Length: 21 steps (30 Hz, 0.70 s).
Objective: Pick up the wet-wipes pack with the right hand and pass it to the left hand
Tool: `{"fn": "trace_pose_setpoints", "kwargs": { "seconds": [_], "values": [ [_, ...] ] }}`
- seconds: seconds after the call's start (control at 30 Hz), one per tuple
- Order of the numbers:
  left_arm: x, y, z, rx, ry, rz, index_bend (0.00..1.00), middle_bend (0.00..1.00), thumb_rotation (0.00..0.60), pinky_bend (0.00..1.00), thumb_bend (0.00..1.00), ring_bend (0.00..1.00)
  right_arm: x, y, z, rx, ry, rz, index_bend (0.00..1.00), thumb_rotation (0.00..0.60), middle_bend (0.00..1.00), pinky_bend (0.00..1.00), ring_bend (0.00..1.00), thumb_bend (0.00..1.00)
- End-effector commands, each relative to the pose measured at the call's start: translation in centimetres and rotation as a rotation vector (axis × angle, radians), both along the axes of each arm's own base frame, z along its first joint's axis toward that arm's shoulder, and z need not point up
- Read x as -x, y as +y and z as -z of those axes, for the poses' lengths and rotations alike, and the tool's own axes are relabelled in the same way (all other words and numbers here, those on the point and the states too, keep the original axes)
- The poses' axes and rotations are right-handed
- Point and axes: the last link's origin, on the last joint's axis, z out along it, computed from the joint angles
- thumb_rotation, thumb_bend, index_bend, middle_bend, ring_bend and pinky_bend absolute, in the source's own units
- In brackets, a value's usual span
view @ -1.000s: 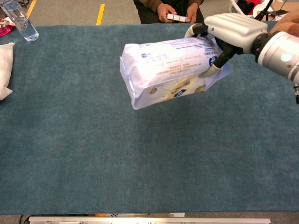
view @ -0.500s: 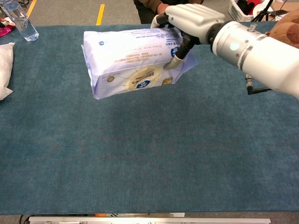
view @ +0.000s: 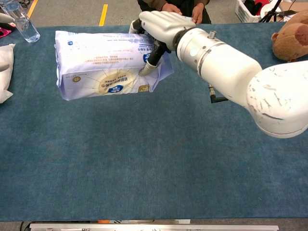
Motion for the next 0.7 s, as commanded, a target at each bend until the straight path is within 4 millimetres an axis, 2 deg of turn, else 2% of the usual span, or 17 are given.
{"fn": "trace_pose_setpoints", "kwargs": {
  "seconds": [0.03, 0.33, 0.7],
  "values": [
    [-0.1, 0.0, 0.1, 0.007, 0.005, 0.001, 0.01, 0.07, 0.408, 0.18, 0.24, 0.09, -1.4, 0.1, 0.6, 0.001, 0.011, 0.000, 0.63, 0.600, 0.57, 0.73, 0.65, 0.25],
    [-0.6, 0.3, -0.2, 0.007, 0.001, 0.002, 0.01, 0.06, 0.405, 0.18, 0.23, 0.09, -3.3, 0.0, 2.0, 0.017, 0.036, 0.026, 0.63, 0.600, 0.57, 0.73, 0.65, 0.25],
    [-1.0, 0.1, 0.3, 0.004, 0.026, 0.002, 0.01, 0.06, 0.401, 0.18, 0.23, 0.08, -4.4, -0.7, 2.9, 0.016, 0.044, 0.099, 0.63, 0.600, 0.57, 0.73, 0.65, 0.25]
  ]
}}
